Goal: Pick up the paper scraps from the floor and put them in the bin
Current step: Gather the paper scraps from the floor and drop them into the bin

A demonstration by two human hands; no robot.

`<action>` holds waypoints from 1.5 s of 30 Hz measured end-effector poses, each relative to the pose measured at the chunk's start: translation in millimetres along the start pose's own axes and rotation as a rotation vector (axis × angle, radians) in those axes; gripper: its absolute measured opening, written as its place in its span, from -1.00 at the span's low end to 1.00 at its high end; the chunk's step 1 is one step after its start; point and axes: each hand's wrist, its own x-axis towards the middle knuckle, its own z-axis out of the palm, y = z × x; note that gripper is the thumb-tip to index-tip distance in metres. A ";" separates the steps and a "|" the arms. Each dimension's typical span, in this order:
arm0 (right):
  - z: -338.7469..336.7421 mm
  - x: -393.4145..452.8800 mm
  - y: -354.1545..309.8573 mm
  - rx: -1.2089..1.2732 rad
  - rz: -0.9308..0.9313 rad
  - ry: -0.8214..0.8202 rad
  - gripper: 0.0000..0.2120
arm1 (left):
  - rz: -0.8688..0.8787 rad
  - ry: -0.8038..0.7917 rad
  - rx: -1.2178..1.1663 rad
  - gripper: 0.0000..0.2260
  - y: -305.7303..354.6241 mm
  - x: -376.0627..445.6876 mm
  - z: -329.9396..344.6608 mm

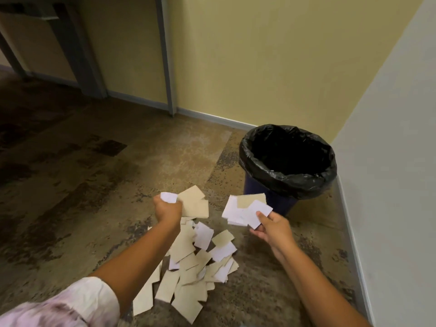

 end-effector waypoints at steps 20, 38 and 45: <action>-6.6 19.2 -2.1 -0.016 0.013 -0.135 -0.82 | -0.122 -0.362 -0.223 -0.75 124.7 -54.2 183.2; 31.9 21.9 123.7 -0.278 0.281 -0.200 -0.89 | 0.328 -0.357 0.777 -0.70 -22.0 52.2 7.9; 50.9 30.7 180.3 -0.831 0.399 -0.261 -0.88 | -0.238 -0.104 1.066 -0.48 -155.7 67.0 -92.7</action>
